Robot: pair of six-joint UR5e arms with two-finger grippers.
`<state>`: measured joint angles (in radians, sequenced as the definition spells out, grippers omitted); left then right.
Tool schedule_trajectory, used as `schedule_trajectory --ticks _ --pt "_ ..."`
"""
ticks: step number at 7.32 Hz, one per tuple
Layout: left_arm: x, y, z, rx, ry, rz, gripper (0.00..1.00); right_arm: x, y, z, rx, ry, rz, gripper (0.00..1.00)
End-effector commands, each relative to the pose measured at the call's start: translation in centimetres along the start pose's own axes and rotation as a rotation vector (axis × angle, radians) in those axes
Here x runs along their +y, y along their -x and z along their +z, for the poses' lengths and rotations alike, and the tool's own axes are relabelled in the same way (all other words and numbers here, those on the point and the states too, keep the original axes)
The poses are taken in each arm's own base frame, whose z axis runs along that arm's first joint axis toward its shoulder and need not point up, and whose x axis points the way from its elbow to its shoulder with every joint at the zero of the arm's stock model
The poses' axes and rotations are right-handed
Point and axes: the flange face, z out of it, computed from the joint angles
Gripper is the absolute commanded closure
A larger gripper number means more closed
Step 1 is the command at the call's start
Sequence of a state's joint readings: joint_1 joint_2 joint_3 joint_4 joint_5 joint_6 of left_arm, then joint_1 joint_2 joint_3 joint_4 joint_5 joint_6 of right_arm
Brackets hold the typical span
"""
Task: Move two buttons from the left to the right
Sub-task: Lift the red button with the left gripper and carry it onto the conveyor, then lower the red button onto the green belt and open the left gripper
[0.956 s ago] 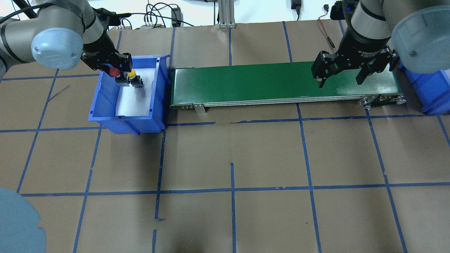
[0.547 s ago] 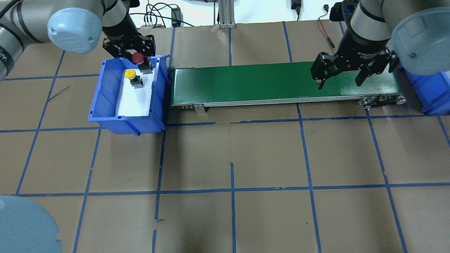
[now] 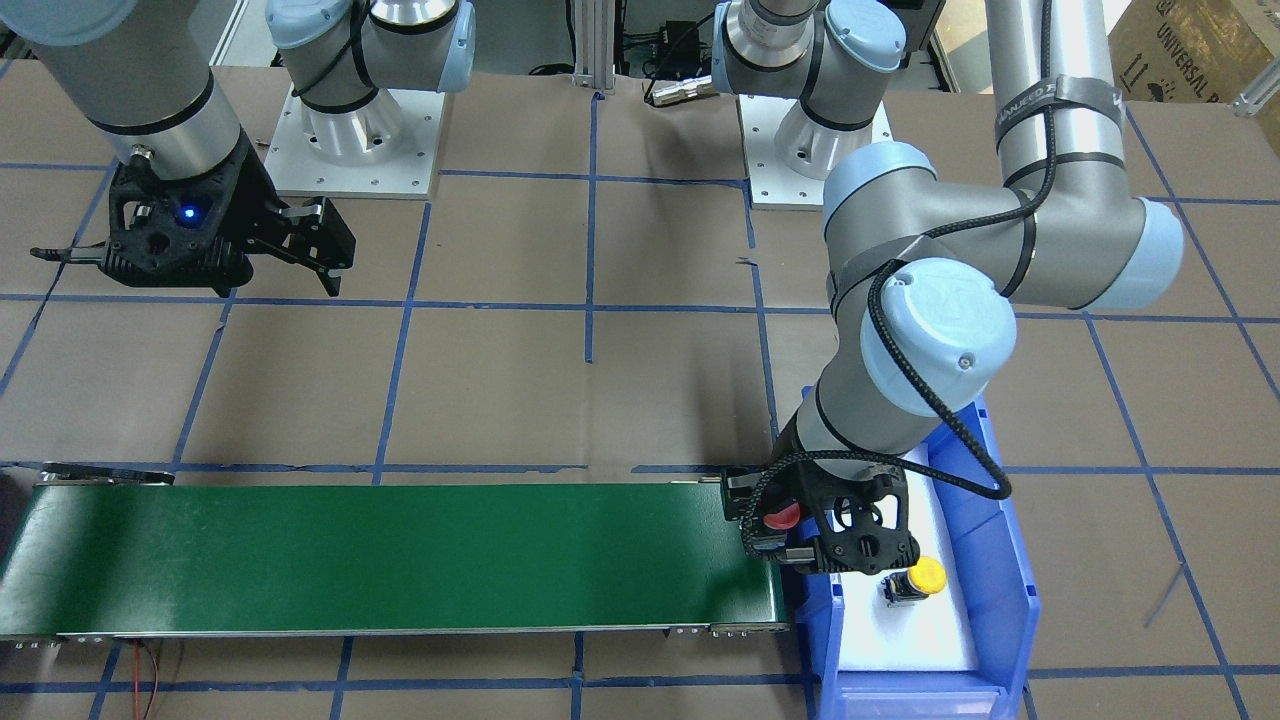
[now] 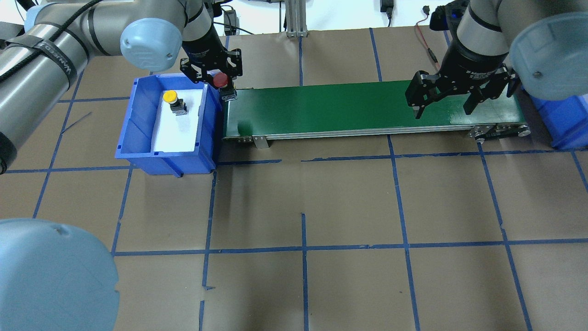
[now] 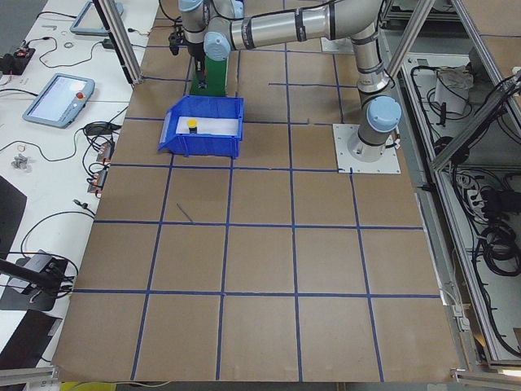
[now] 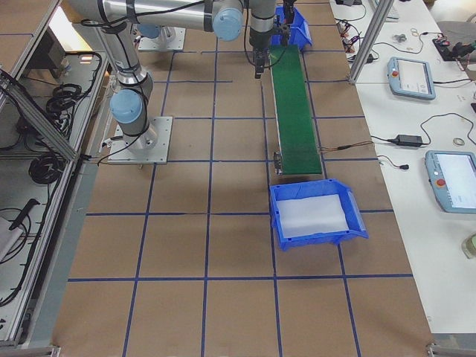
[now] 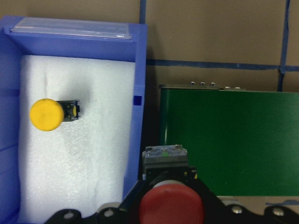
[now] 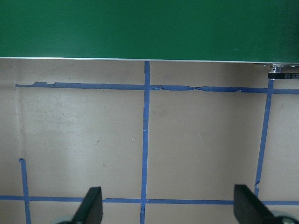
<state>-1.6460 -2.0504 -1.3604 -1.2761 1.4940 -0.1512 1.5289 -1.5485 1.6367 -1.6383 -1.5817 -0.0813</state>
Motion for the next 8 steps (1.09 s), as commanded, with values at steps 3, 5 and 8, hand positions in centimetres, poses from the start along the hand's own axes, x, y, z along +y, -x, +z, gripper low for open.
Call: schedule_trajectory --ticks 3,5,8 --pt "1.2 -0.6 4.3 0.014 0.058 0.042 0.64 0.0 0.0 0.0 0.001 0.001 0.0 0.0" --pt "1.0 -0.6 4.4 0.01 0.045 0.066 0.64 0.1 0.0 0.1 0.001 0.002 -0.001 0.0" --pt "0.7 -0.9 4.3 -0.053 0.029 0.107 0.63 0.1 -0.1 0.1 0.001 0.002 0.001 0.0"
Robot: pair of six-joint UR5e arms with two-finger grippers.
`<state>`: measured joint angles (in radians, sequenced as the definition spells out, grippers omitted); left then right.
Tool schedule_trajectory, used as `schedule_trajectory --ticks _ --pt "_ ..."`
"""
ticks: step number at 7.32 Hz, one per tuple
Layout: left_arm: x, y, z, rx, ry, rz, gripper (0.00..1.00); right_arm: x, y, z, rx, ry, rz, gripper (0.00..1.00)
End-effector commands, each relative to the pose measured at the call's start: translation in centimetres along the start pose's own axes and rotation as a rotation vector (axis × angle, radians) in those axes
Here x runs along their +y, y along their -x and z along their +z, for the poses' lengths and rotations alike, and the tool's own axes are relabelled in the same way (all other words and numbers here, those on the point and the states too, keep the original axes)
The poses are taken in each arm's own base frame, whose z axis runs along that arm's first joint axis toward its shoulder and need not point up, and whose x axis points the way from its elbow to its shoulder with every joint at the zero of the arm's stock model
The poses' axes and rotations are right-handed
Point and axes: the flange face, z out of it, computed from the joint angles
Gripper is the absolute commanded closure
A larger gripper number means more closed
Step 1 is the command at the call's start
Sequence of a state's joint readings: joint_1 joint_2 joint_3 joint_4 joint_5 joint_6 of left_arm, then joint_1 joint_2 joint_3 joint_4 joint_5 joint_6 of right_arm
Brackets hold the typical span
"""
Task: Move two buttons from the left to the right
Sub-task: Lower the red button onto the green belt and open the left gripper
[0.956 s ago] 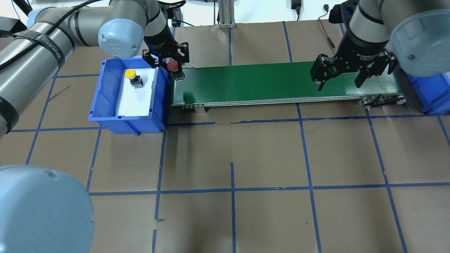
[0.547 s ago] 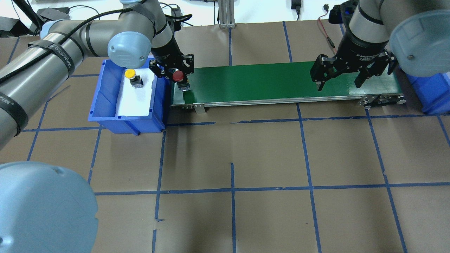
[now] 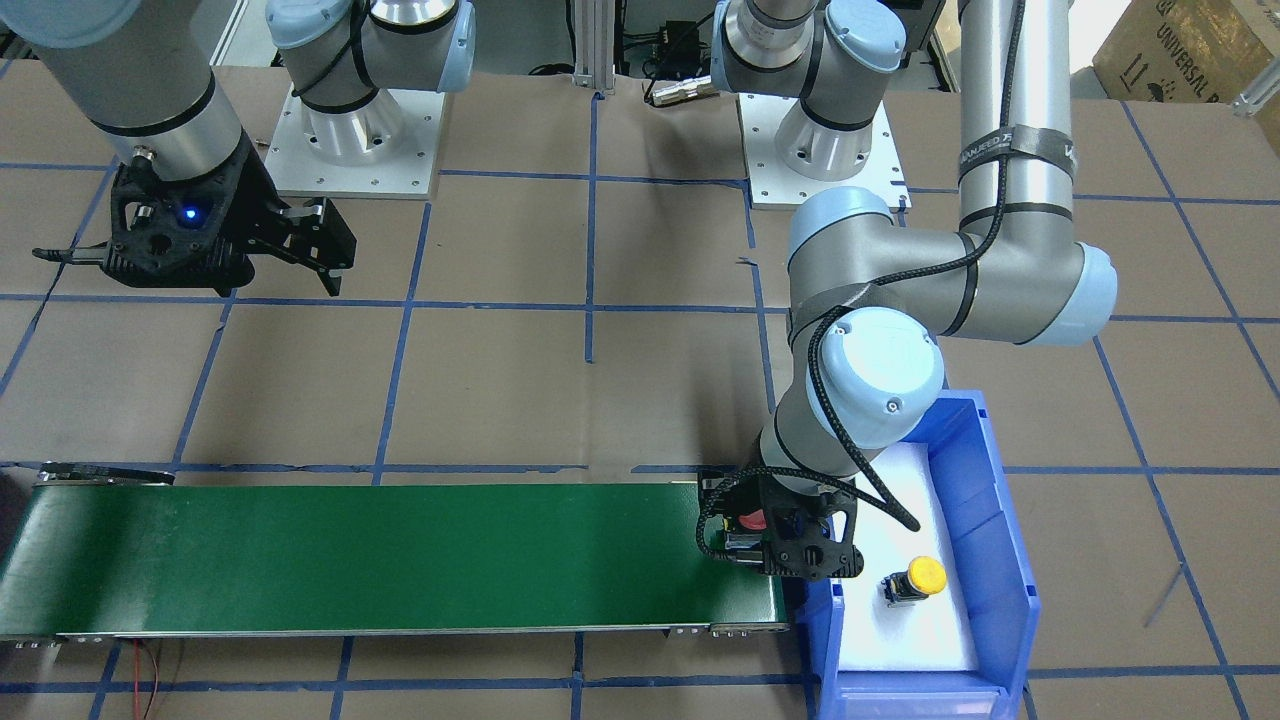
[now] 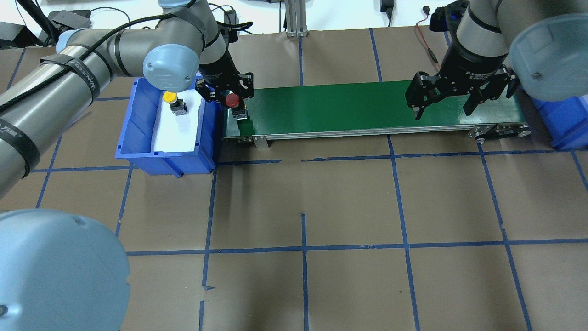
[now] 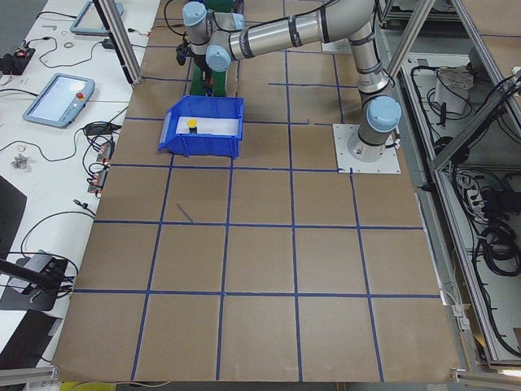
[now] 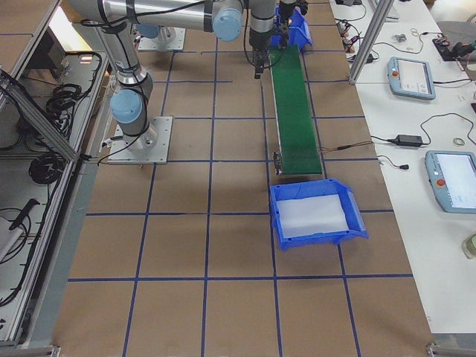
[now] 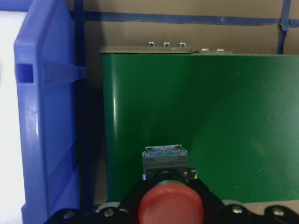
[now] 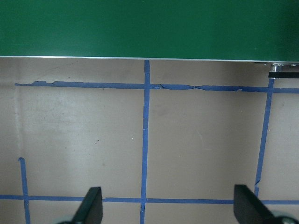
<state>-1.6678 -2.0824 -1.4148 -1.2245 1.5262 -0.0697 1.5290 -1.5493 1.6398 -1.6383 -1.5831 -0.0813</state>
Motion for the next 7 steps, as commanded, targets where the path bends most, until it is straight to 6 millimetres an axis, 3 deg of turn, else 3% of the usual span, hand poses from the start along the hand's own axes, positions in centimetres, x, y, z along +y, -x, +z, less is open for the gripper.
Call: schedule_trajectory --ticks 1,2,6,7 --pt "-0.04 -0.32 0.21 -0.017 0.0 0.0 0.63 0.01 0.0 0.0 0.002 0.0 0.0 0.0" --pt "-0.06 -0.32 0.31 -0.017 0.002 -0.007 0.62 0.01 0.0 0.0 0.002 0.0 0.0 0.0" --pt "-0.23 -0.34 1.13 -0.014 0.013 -0.009 0.41 -0.01 -0.07 0.0 0.002 0.0 0.001 0.0" --pt "-0.23 -0.38 0.85 -0.01 0.009 -0.008 0.27 0.01 0.0 0.0 0.002 0.0 0.0 0.0"
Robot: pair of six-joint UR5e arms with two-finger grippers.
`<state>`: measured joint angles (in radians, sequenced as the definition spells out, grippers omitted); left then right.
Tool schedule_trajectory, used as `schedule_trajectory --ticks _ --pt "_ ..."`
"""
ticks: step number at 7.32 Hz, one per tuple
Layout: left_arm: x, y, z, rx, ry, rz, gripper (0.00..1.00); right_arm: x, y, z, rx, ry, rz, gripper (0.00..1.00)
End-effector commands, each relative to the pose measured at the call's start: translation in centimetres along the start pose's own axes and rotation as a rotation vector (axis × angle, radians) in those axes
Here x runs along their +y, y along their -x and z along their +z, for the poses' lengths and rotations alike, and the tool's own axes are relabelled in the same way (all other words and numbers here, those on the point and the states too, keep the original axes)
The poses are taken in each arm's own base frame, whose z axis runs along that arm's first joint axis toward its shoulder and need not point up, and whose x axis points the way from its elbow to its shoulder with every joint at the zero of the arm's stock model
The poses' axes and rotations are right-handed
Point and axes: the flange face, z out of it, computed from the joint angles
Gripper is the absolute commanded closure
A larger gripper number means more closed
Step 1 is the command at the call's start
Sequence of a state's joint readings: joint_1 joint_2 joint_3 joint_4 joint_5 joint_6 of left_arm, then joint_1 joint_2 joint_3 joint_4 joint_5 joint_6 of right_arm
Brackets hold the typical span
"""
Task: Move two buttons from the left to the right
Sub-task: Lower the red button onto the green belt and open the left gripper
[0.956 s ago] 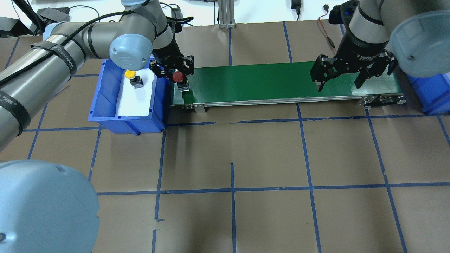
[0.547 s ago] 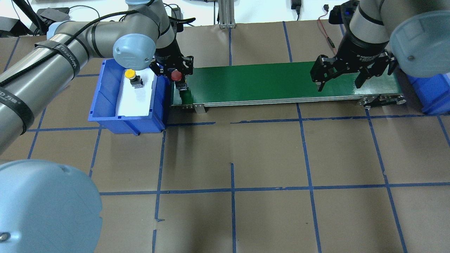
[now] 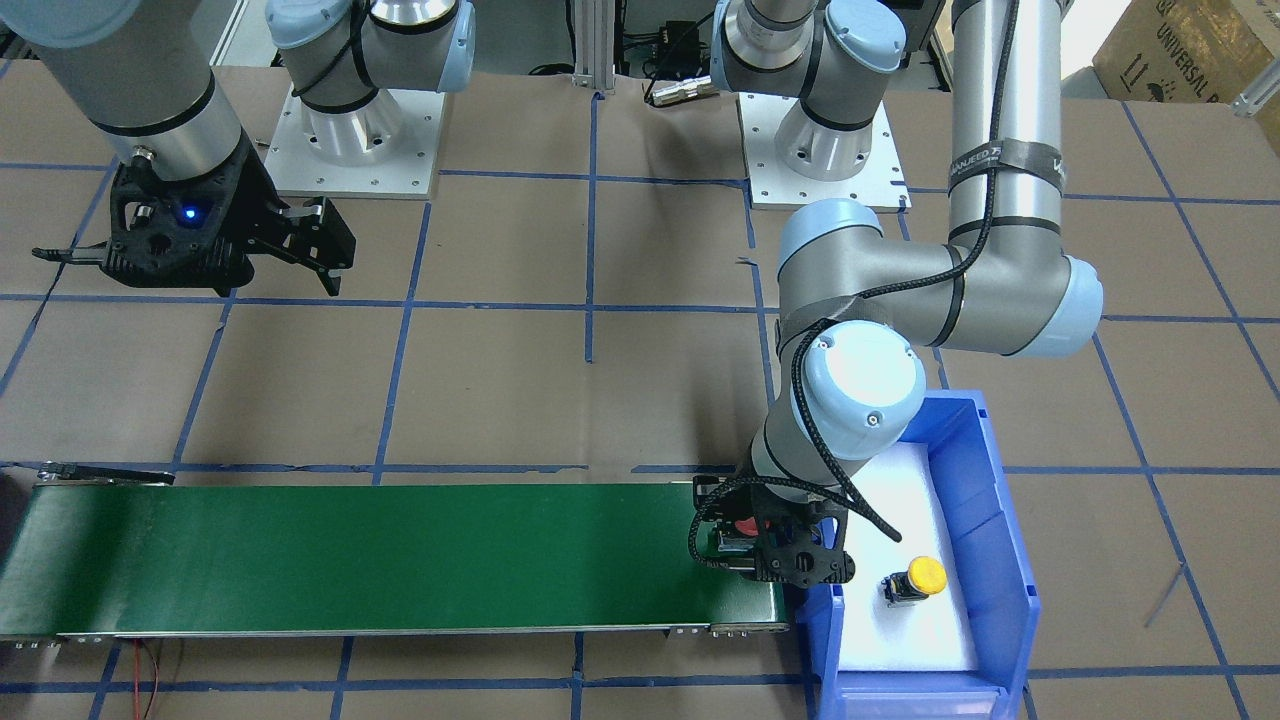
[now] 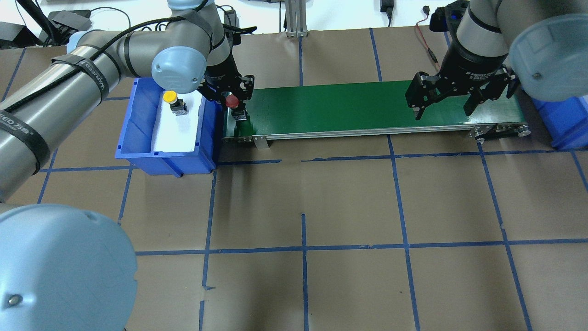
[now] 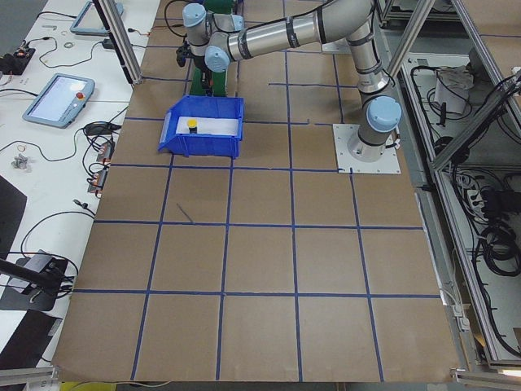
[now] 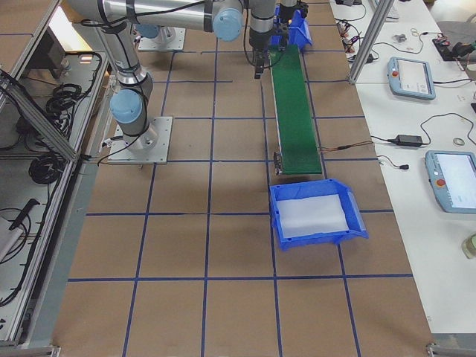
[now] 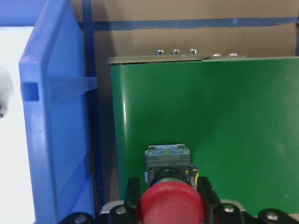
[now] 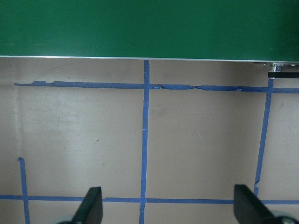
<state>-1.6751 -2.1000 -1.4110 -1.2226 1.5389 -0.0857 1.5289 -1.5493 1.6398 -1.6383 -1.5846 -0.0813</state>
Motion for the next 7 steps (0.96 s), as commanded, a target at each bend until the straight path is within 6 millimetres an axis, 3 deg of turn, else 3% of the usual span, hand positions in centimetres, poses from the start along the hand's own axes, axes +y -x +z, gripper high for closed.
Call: schedule_trajectory --ticks 1,3,4,6,7 --pt "0.2 -0.1 -1.4 0.005 -0.022 0.004 0.2 0.0 0.0 0.0 0.002 0.0 -0.002 0.0" --pt "1.2 -0.2 -5.8 0.016 -0.084 -0.003 0.16 0.0 0.0 0.0 0.002 0.0 0.0 0.0" --pt "2.5 -0.1 -9.1 0.014 -0.123 -0.002 0.14 0.0 0.0 0.0 0.0 0.0 0.0 0.0" --pt "7.5 1.3 -14.0 -0.001 -0.061 -0.005 0.14 0.0 0.0 0.0 0.0 0.0 0.0 0.0" --pt "11.9 3.0 -16.1 -0.009 0.004 0.047 0.14 0.0 0.0 0.0 0.0 0.0 0.0 0.0"
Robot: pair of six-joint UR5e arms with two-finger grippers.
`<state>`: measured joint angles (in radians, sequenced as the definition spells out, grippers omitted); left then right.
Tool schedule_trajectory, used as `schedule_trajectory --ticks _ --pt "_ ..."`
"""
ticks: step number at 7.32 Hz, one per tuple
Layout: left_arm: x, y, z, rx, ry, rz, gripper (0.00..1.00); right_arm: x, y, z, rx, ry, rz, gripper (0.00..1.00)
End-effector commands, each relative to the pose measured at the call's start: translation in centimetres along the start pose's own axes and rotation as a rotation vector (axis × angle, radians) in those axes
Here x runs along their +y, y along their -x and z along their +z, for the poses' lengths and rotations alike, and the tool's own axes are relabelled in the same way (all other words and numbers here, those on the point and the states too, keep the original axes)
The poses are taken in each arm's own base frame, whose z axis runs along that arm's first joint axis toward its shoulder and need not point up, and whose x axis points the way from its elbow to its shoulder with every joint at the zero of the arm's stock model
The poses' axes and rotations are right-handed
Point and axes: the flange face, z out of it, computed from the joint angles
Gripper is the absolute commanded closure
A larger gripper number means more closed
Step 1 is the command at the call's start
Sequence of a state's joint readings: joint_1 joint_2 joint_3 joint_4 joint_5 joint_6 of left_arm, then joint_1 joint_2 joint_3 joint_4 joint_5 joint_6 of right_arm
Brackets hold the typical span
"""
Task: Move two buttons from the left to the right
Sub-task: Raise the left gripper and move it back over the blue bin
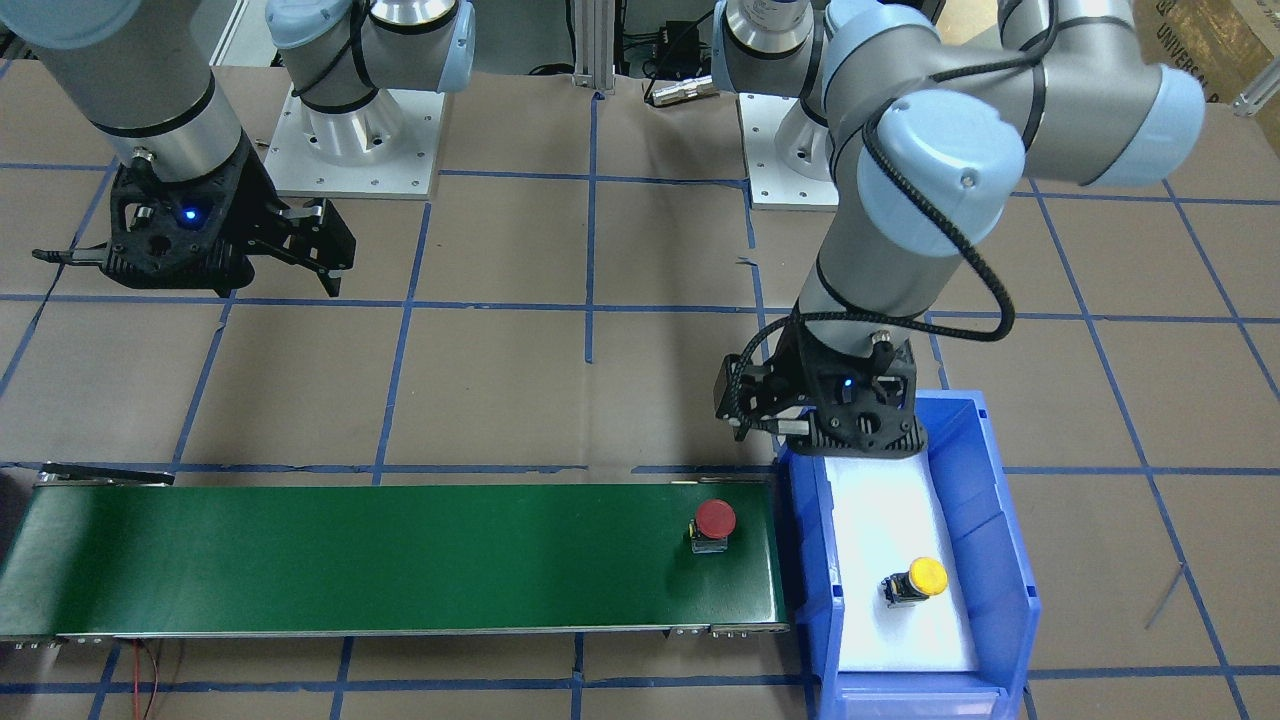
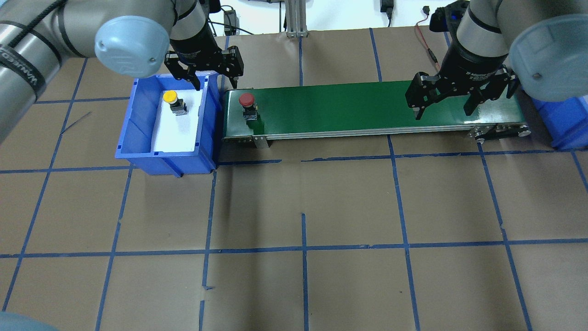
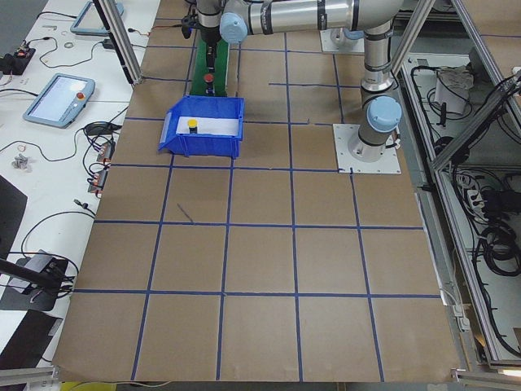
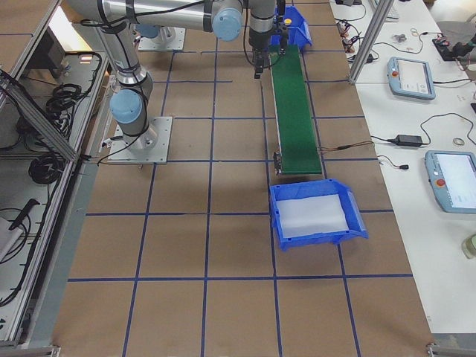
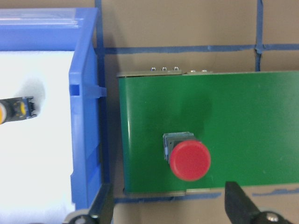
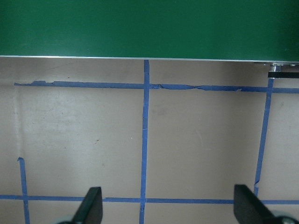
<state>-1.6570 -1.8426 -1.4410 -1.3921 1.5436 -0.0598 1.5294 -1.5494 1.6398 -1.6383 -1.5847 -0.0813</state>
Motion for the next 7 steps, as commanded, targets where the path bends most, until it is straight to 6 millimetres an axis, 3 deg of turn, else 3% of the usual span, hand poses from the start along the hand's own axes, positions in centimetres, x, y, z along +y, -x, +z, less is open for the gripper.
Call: schedule_trajectory --ticks 1,3,7 --pt "7.7 2.5 -3.2 -0.007 0.075 0.045 0.14 0.0 0.0 0.0 0.0 0.0 0.0 0.0" --pt "11.8 1.9 -3.0 -0.008 0.095 0.002 0.14 0.0 0.0 0.0 -0.003 -0.002 0.0 0.0" --pt "11.6 2.1 -2.3 -0.006 0.105 -0.009 0.14 -0.3 -0.5 -0.2 0.005 -0.005 -0.011 0.0"
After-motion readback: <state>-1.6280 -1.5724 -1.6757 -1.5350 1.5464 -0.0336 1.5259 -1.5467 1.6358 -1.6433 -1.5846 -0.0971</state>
